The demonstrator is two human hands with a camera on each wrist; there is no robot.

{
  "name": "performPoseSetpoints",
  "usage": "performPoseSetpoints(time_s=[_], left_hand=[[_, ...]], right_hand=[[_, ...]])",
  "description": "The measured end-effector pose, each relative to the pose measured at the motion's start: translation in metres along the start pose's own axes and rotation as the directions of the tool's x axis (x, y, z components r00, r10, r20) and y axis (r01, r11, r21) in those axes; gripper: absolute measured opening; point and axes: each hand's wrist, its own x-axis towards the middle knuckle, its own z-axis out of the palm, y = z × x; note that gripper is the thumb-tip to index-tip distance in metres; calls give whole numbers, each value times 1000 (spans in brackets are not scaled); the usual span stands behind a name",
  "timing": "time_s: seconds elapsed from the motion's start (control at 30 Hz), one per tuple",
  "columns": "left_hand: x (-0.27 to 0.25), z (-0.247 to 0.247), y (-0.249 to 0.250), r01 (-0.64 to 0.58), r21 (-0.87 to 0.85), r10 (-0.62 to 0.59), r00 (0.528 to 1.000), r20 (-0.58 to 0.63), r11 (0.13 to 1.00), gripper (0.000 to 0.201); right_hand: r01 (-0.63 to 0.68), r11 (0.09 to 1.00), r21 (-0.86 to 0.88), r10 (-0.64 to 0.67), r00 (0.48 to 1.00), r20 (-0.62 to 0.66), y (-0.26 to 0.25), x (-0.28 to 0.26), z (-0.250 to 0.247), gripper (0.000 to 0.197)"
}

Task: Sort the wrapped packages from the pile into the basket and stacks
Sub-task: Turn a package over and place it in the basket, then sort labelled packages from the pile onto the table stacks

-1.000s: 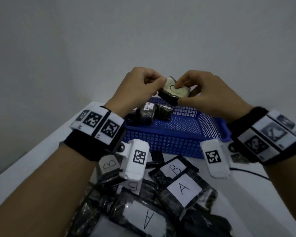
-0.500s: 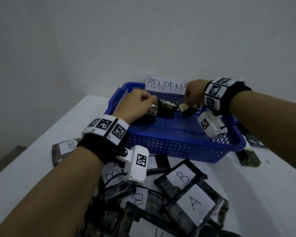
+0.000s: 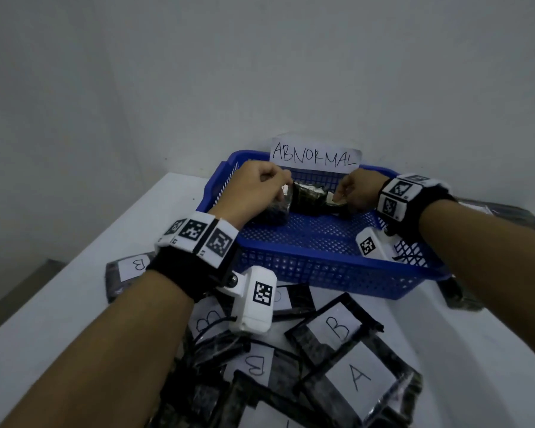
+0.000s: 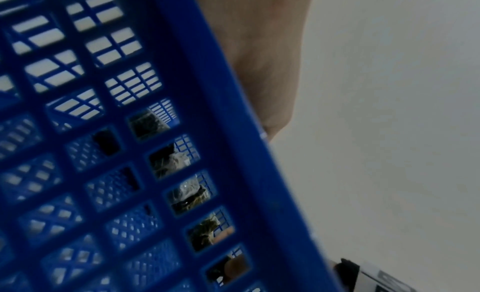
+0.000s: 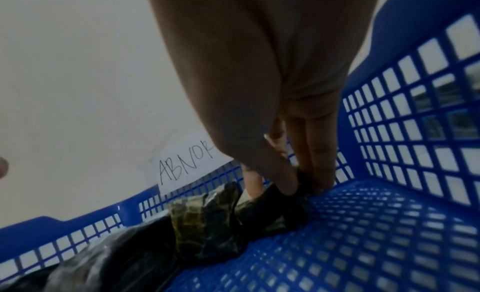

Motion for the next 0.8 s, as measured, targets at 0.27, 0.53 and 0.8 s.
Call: performPoseSetpoints(time_s=[0.27,0.53,0.8], left_hand=[[-12,-14,28,17,-49,-19,999,-28,999,20],[-58,-50,72,12,-23,-13,1000,-17,1000,22],[-116,-34,76,54,118,-74,982,172,992,23]], right_hand=[[73,989,-132,-64,995,71,-1,-18,-25,34],[320,947,-38,-322,942,-99,-45,-107,-79,27],[465,869,-171,-375,842,388,-69,-221,-31,41]])
